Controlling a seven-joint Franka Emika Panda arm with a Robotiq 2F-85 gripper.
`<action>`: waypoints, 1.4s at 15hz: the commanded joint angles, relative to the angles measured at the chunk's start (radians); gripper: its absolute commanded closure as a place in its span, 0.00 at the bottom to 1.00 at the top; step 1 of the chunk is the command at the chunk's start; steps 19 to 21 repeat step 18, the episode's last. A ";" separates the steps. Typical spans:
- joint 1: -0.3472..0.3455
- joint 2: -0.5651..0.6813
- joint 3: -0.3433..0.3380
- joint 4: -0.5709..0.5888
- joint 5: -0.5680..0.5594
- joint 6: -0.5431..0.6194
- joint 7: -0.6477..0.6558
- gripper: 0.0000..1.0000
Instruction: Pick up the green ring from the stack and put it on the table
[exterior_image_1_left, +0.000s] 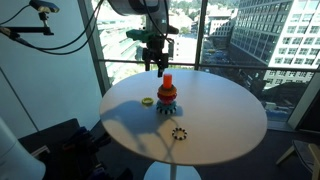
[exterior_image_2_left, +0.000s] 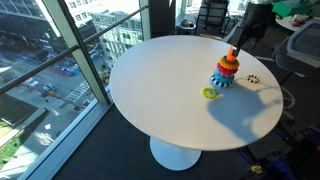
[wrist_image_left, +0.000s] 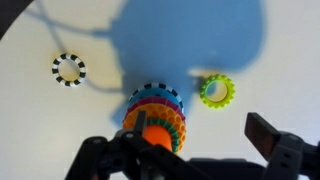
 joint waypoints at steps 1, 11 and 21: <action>-0.010 -0.094 -0.002 -0.030 -0.016 -0.015 0.031 0.00; -0.014 -0.238 -0.002 -0.022 0.000 -0.172 0.006 0.00; -0.012 -0.240 0.000 -0.019 0.000 -0.178 0.006 0.00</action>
